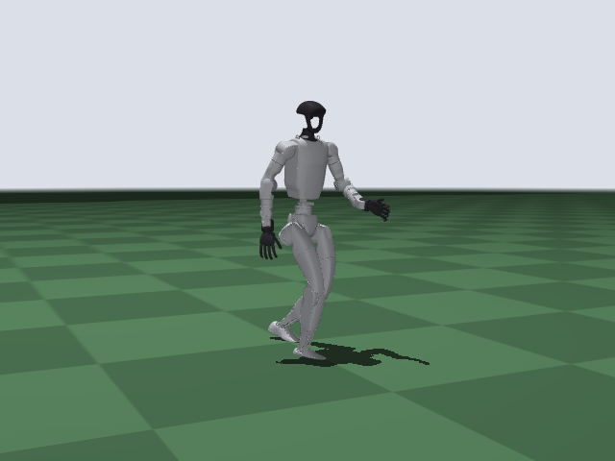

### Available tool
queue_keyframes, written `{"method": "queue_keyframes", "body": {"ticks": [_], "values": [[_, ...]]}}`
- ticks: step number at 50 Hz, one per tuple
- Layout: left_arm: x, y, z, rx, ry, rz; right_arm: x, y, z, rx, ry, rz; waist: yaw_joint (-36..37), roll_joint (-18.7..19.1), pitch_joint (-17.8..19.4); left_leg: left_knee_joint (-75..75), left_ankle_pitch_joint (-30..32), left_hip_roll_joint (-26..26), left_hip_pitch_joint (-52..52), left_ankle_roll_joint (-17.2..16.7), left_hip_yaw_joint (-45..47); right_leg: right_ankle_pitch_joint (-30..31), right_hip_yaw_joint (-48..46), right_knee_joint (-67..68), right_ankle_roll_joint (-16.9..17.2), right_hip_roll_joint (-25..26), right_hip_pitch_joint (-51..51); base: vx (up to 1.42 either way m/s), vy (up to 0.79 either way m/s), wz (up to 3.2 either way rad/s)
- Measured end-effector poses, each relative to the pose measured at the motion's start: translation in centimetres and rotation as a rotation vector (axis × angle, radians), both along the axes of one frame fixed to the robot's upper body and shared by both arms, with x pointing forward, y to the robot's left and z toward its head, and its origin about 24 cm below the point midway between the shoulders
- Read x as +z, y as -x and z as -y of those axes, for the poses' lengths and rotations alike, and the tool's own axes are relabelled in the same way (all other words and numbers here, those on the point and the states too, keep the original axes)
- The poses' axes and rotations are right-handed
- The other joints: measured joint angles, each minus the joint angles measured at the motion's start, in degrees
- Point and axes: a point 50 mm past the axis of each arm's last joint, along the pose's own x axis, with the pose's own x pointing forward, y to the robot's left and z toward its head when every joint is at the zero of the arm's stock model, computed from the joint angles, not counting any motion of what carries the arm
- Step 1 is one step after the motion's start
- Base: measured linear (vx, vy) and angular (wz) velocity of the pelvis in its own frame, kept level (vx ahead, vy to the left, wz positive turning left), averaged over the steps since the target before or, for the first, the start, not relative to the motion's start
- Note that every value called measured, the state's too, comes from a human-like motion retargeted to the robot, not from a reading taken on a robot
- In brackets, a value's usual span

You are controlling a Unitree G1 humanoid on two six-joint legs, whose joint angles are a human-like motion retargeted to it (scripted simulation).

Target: Sport exercise

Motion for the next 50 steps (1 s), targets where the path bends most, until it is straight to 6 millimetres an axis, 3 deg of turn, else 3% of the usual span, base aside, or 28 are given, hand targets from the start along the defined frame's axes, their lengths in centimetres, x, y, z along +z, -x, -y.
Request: {"method": "queue_keyframes", "body": {"ticks": [2,5,7,10,13,15,18,21,23,25,28,30,32,35,37,40,44,47,48,50], "values": [[-2.4,1.7,0.0,0.011,0.010,-0.095,0.2,-1.9,-0.2,0.026,-0.006,0.055,0.9,2.4,0.8,13.4,5.9,5.6,-4.0,-1.1,-0.2,-1.0,-1.6,1.7,-2.2,3.0,1.2,0.15,-0.09,-0.14],[-6.2,4.6,0.2,0.004,0.009,-0.276,1.2,-6.9,0.0,0.082,0.005,0.200,2.7,6.8,1.2,30.5,13.3,14.5,-12.4,-0.5,-2.4,-1.6,-3.8,-0.7,-5.4,8.6,3.3,0.21,-0.10,-0.16],[-8.8,7.1,0.3,-0.017,-0.014,-0.422,2.7,-11.0,0.1,0.121,0.021,0.337,4.2,7.3,1.5,37.4,13.6,17.8,-16.8,1.7,-2.8,-2.6,-3.5,-1.8,-6.4,10.1,5.5,0.29,-0.10,-0.14],[-12.1,11.3,0.4,-0.066,-0.062,-0.632,6.5,-17.5,0.5,0.164,0.060,0.597,6.3,6.8,1.8,42.3,9.9,19.8,-22.9,5.2,-2.6,-4.0,-1.9,-4.1,-6.9,10.9,9.3,0.34,-0.08,-0.15],[-14.3,15.5,0.2,-0.133,-0.101,-0.791,12.0,-22.7,0.9,0.169,0.106,0.893,7.9,5.2,1.9,38.9,5.6,17.7,-27.4,6.7,-0.9,-5.4,0.2,-6.1,-6.1,9.9,13.2,0.38,-0.01,-0.20],[-15.2,18.3,-0.2,-0.172,-0.110,-0.872,15.7,-25.0,1.0,0.154,0.123,1.076,8.7,4.0,1.7,32.7,3.3,15.3,-29.1,6.5,0.8,-6.2,1.4,-7.2,-5.2,8.9,15.7,0.41,0.03,-0.24],[-16.0,21.9,-0.6,-0.211,-0.091,-0.970,20.1,-26.7,1.0,0.117,0.114,1.296,9.2,1.9,1.2,17.5,1.7,10.4,-29.0,4.8,3.4,-6.8,2.4,-9.2,-3.3,6.5,19.0,0.44,0.07,-0.20],[-16.4,24.9,-0.7,-0.222,-0.046,-1.051,23.0,-27.2,0.7,0.086,0.079,1.437,8.4,-1.0,0.2,0.1,2.8,4.0,-26.7,3.2,5.4,-7.7,2.2,-9.3,-1.1,2.6,20.9,0.46,0.09,0.05],[-16.6,26.3,-0.7,-0.222,-0.029,-1.092,23.6,-26.9,0.5,0.065,0.055,1.475,7.3,-3.3,-0.3,-8.3,4.3,0.0,-24.1,3.1,6.7,-9.2,1.9,-6.5,0.1,-0.5,21.1,0.45,0.11,0.20],[-16.7,27.0,-0.7,-0.224,-0.030,-1.116,22.9,-26.4,0.3,0.047,0.033,1.462,6.3,-4.3,-0.5,-8.2,4.0,-1.2,-23.4,3.7,7.4,-10.2,2.1,-1.2,1.0,-2.1,20.6,0.40,0.11,0.16],[-16.8,26.9,-0.7,-0.235,-0.059,-1.133,19.5,-25.0,0.0,0.016,-0.004,1.321,4.8,-6.8,-0.6,-6.2,1.5,-3.6,-21.6,6.1,8.4,-7.3,2.1,12.1,3.3,-6.2,18.1,0.39,0.11,0.16],[-16.8,25.5,-1.4,-0.234,-0.106,-1.118,16.0,-23.9,-0.4,-0.011,-0.032,1.158,3.8,-10.6,-0.7,-9.4,1.7,-8.0,-18.8,8.2,9.9,-0.4,2.0,24.9,4.9,-13.1,14.1,0.35,0.11,0.21],[-16.5,23.3,-1.8,-0.224,-0.155,-1.070,11.9,-21.9,-0.8,-0.028,-0.045,0.952,2.7,-12.7,-0.9,-12.0,2.0,-10.9,-16.6,9.2,10.2,3.7,2.4,34.1,4.3,-18.1,10.0,0.34,0.09,0.25],[-15.6,19.0,-2.1,-0.166,-0.193,-0.950,5.9,-17.3,-1.4,-0.036,-0.057,0.611,1.3,-13.3,-1.1,-17.8,3.2,-13.5,-12.3,9.0,9.1,3.7,2.2,40.2,1.6,-23.0,4.6,0.35,0.06,0.24],[-14.3,15.6,-2.1,-0.109,-0.176,-0.831,2.9,-13.6,-1.5,-0.032,-0.060,0.400,0.4,-12.7,-0.9,-22.4,4.5,-14.3,-8.9,8.0,7.7,0.9,1.3,38.5,0.1,-24.2,1.9,0.36,0.00,0.28],[-11.5,10.5,-2.1,-0.029,-0.121,-0.614,0.4,-8.0,-1.2,-0.026,-0.055,0.150,-0.5,-10.9,-0.4,-27.4,6.1,-13.8,-4.7,5.8,5.1,-2.5,-0.3,29.9,-0.5,-22.7,-1.0,0.35,-0.05,0.25],[-6.9,5.2,-2.3,0.021,-0.066,-0.340,-0.7,-2.6,-0.5,-0.053,-0.042,-0.036,-0.6,-7.6,0.0,-29.3,6.1,-10.7,-1.5,3.3,1.8,-1.9,0.5,11.7,1.7,-15.1,-2.0,0.30,-0.08,0.11],[-4.2,3.0,-2.3,0.037,-0.039,-0.201,-0.9,0.1,-0.1,-0.080,-0.037,-0.111,-0.3,-6.4,0.2,-24.9,3.5,-8.9,-0.8,2.6,0.1,-1.0,3.4,2.6,3.3,-10.4,-1.5,0.23,-0.10,-0.03],[-3.4,2.4,-2.5,0.048,-0.029,-0.160,-0.8,0.4,0.1,-0.088,-0.038,-0.117,0.5,-4.4,0.5,-22.9,1.7,-6.3,-0.5,2.2,-0.6,0.3,2.9,-2.0,3.1,-7.2,0.6,0.25,-0.10,-0.29],[-2.7,2.1,-2.6,0.065,-0.007,-0.124,-0.8,1.2,0.3,-0.097,-0.037,-0.131,1.2,-3.8,0.7,-17.5,-1.3,-5.0,-0.4,2.0,-1.7,-0.1,3.2,-1.9,2.4,-5.4,1.7,0.23,-0.12,-0.28]]}}
